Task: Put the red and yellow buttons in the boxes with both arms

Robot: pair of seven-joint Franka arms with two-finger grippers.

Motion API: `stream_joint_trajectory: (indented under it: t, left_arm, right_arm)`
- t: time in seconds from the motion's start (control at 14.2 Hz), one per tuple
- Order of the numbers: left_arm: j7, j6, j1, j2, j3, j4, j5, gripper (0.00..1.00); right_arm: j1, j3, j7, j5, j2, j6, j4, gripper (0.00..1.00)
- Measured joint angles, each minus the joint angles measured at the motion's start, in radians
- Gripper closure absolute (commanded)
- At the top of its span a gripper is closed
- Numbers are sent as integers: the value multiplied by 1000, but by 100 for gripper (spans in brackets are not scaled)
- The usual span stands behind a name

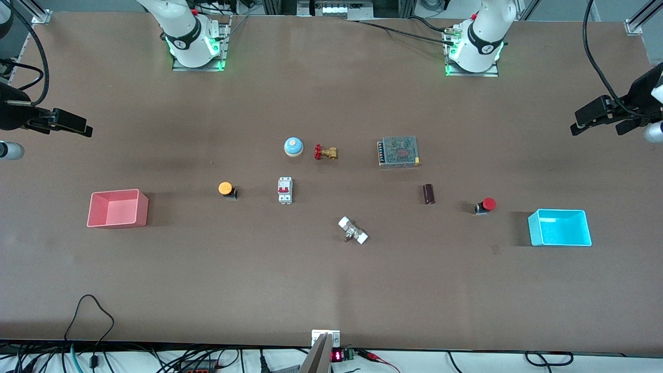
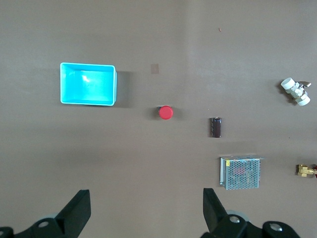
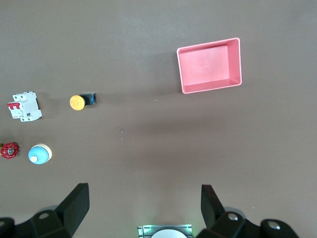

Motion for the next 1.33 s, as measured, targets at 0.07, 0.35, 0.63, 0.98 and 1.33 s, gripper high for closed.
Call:
stream_joint_trajectory:
  t: [0.07,0.35,0.63,0.98,1.33]
  left_arm:
    - [0,0,0,0,0,0,0,0]
    - [0,0,0,1,0,0,0,0]
    - [0,-1,-1,30,0,-4,0,0]
    - [0,7,-10,168,-3,8,8,0]
    - [2,30,-18,381,-3,92,59,0]
  right_arm:
    - [0,0,0,0,0,0,-1,0]
    - [-1,0,0,0,0,0,-2,0]
    - [0,0,-2,1,3,1,-45,0]
    - [46,86,56,4,21,278,-251,0]
    - [96,218,264,-94,70,626,-458,0]
